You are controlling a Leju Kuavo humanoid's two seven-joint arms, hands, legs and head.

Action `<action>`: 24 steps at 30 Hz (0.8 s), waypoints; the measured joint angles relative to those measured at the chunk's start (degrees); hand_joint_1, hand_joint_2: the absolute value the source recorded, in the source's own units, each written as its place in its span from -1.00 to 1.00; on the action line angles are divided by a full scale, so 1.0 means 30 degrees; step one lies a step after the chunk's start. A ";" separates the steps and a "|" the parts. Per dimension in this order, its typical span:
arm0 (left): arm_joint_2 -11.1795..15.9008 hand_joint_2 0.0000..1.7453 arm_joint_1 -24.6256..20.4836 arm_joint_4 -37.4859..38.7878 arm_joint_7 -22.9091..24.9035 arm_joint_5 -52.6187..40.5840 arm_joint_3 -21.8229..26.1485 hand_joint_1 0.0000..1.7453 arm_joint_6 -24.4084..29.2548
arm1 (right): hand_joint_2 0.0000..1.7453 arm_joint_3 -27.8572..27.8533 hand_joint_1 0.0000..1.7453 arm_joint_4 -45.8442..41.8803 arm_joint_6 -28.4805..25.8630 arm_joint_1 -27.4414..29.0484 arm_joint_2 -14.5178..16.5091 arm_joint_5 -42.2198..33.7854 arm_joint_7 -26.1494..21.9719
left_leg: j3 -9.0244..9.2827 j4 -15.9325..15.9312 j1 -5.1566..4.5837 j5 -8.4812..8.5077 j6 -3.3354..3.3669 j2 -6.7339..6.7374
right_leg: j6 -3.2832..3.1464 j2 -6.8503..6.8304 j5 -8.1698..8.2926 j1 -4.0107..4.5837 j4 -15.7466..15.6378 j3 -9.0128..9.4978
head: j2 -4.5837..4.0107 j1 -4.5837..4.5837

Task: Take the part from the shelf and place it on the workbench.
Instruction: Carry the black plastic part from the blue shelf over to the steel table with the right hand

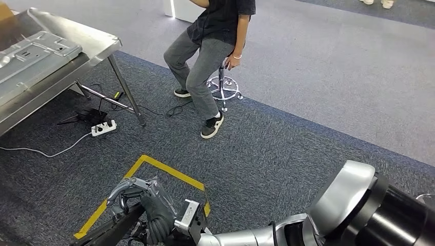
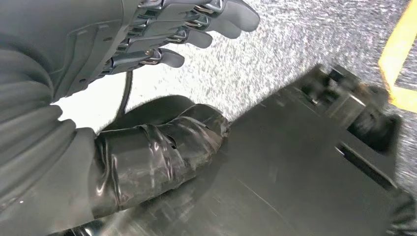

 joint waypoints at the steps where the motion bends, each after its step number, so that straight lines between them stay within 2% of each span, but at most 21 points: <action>1: -0.0013 1.00 -0.0024 0.0000 -0.0006 -0.0004 0.0000 -1.00 -0.0024 | 1.00 0.0000 1.00 0.0000 0.0009 0.0005 -0.0005 0.0000 0.0005 | -0.0463 0.1049 -0.0154 -0.0566 0.0166 0.0257 | -0.0164 -0.0097 0.0047 0.0133 -0.0014 -0.0006 | 0.0000 -0.0004; 3: -0.0013 1.00 -0.0082 0.0000 -0.0027 -0.0009 -0.0006 -1.00 -0.0069 | 1.00 0.0000 1.00 0.0000 0.0022 0.0017 -0.0016 0.0000 0.0011 | -0.1641 0.3731 -0.0571 -0.1762 0.0540 0.0514 | -0.0404 -0.0298 0.0113 0.0485 -0.0020 -0.0083 | 0.0000 -0.0007; 4: -0.0013 1.00 -0.0107 0.0000 -0.0038 -0.0013 -0.0013 -1.00 -0.0091 | 1.00 0.0000 1.00 0.0000 0.0022 0.0022 -0.0020 0.0000 0.0016 | -0.2009 0.4672 -0.0786 -0.2063 0.0735 0.0531 | -0.0502 -0.0374 0.0129 0.0691 -0.0020 -0.0119 | 0.0000 -0.0007; 5: -0.0013 1.00 -0.0120 0.0000 -0.0046 -0.0025 -0.0024 -1.00 -0.0113 | 1.00 0.0000 1.00 0.0000 0.0016 0.0022 -0.0025 0.0000 0.0022 | -0.2037 0.4978 -0.1004 -0.2063 0.0974 0.0527 | -0.0597 -0.0422 0.0139 0.0903 -0.0021 -0.0137 | 0.0000 -0.0009; 6: -0.0011 1.00 -0.0113 0.0000 -0.0049 -0.0042 -0.0033 -1.00 -0.0133 | 1.00 0.0000 1.00 0.0000 0.0007 0.0022 -0.0031 -0.0002 0.0027 | -0.1709 0.4583 -0.1241 -0.1778 0.1274 0.0514 | -0.0688 -0.0448 0.0136 0.1110 -0.0026 -0.0137 | 0.0000 -0.0009; 7: -0.0007 1.00 -0.0089 0.0002 -0.0051 -0.0058 -0.0042 -1.00 -0.0151 | 1.00 0.0000 1.00 0.0000 -0.0007 0.0022 -0.0034 -0.0004 0.0034 | -0.1075 0.3563 -0.1494 -0.1277 0.1626 0.0501 | -0.0780 -0.0447 0.0128 0.1301 -0.0039 -0.0116 | 0.0000 -0.0007; 9: 0.0063 1.00 -0.0014 0.0034 -0.0053 -0.0084 -0.0049 -1.00 -0.0189 | 1.00 0.0000 1.00 0.0002 -0.0033 0.0029 -0.0047 -0.0007 0.0040 | 0.0284 0.1239 -0.1891 -0.0669 0.2439 0.0442 | -0.0919 -0.0427 0.0122 0.1497 -0.0139 -0.0054 | 0.0000 0.0006; 10: 0.0099 1.00 0.0011 0.0058 -0.0053 -0.0095 -0.0051 -1.00 -0.0204 | 1.00 0.0000 1.00 0.0004 -0.0040 0.0027 -0.0060 -0.0009 0.0047 | 0.0749 0.0374 -0.2048 -0.0579 0.2706 0.0435 | -0.0951 -0.0450 0.0128 0.1499 -0.0214 -0.0037 | 0.0000 0.0013; 11: 0.0134 1.00 0.0029 0.0085 -0.0055 -0.0107 -0.0051 -1.00 -0.0226 | 1.00 0.0000 1.00 0.0005 -0.0042 0.0030 -0.0073 -0.0011 0.0057 | 0.1004 -0.0111 -0.2135 -0.0645 0.2900 0.0422 | -0.0947 -0.0475 0.0150 0.1435 -0.0327 -0.0014 | 0.0000 0.0018; 13: 0.0142 1.00 0.0062 0.0117 -0.0056 -0.0131 -0.0055 -1.00 -0.0268 | 1.00 0.0000 1.00 0.0000 -0.0044 0.0024 -0.0089 -0.0015 0.0075 | 0.1379 -0.0816 -0.2203 -0.0540 0.2987 0.0420 | -0.0929 -0.0544 0.0219 0.1379 -0.0688 0.0163 | 0.0002 0.0016; 15: 0.0179 1.00 0.0093 0.0153 -0.0044 -0.0148 -0.0058 -1.00 -0.0306 | 1.00 0.0000 1.00 -0.0006 -0.0057 0.0022 -0.0109 -0.0018 0.0087 | 0.2050 -0.1830 -0.1951 -0.0250 0.2822 0.0431 | -0.0803 -0.0530 0.0148 0.1392 -0.0783 0.0385 | 0.0002 0.0024; 16: 0.0190 1.00 0.0090 0.0168 -0.0036 -0.0158 -0.0058 -1.00 -0.0322 | 1.00 0.0000 1.00 -0.0007 -0.0067 0.0013 -0.0129 -0.0022 0.0093 | 0.2415 -0.2369 -0.1772 -0.0083 0.2669 0.0451 | -0.0640 -0.0515 -0.0120 0.1333 -0.0372 0.0243 | 0.0002 0.0027; 17: 0.0197 1.00 0.0075 0.0180 -0.0031 -0.0173 -0.0060 -1.00 -0.0340 | 1.00 0.0000 1.00 -0.0002 -0.0078 0.0011 -0.0153 -0.0026 0.0098 | 0.2692 -0.2766 -0.1608 0.0042 0.2480 0.0468 | -0.0406 -0.0499 -0.0527 0.1164 0.0439 -0.0169 | 0.0000 0.0031; 19: 0.0175 1.00 0.0048 0.0182 -0.0024 -0.0200 -0.0064 -1.00 -0.0377 | 1.00 0.0000 1.00 0.0000 -0.0115 0.0023 -0.0197 -0.0031 0.0102 | 0.2913 -0.3059 -0.1286 0.0092 0.2185 0.0478 | 0.0115 -0.0487 -0.1348 0.0726 0.2475 -0.1415 | 0.0000 0.0027; 20: 0.0169 1.00 0.0058 0.0182 -0.0016 -0.0207 -0.0066 -1.00 -0.0390 | 1.00 0.0000 1.00 0.0004 -0.0133 0.0041 -0.0217 -0.0036 0.0104 | 0.2955 -0.3071 -0.1087 0.0049 0.1984 0.0482 | 0.0403 -0.0493 -0.1363 0.0483 0.3078 -0.1880 | 0.0000 0.0027; 21: 0.0169 1.00 0.0083 0.0182 -0.0009 -0.0209 -0.0066 -1.00 -0.0401 | 1.00 0.0000 1.00 0.0009 -0.0153 0.0048 -0.0237 -0.0044 0.0106 | 0.2975 -0.3021 -0.0859 -0.0027 0.1753 0.0481 | 0.0722 -0.0504 -0.1020 0.0217 0.3098 -0.2070 | 0.0000 0.0027; 22: 0.0169 1.00 0.0109 0.0182 -0.0004 -0.0209 -0.0066 -1.00 -0.0408 | 1.00 0.0000 1.00 0.0018 -0.0164 0.0050 -0.0253 -0.0053 0.0107 | 0.2976 -0.2892 -0.0603 -0.0138 0.1474 0.0471 | 0.1102 -0.0518 -0.0324 -0.0086 0.2446 -0.1921 | 0.0000 0.0029; 23: 0.0173 1.00 0.0128 0.0184 0.0002 -0.0209 -0.0066 -1.00 -0.0412 | 1.00 0.0000 1.00 0.0037 -0.0169 0.0048 -0.0266 -0.0060 0.0107 | 0.2941 -0.2654 -0.0360 -0.0296 0.1159 0.0450 | 0.1538 -0.0525 0.0481 -0.0425 0.1297 -0.1534 | 0.0000 0.0031; 24: 0.0228 1.00 0.0125 0.0220 0.0009 -0.0206 -0.0066 -1.00 -0.0410 | 1.00 0.0000 1.00 0.0077 -0.0173 0.0044 -0.0272 -0.0073 0.0111 | 0.2851 -0.2358 -0.0202 -0.0482 0.0829 0.0404 | 0.1924 -0.0438 0.0990 -0.0613 0.0392 -0.1199 | 0.0000 0.0044</action>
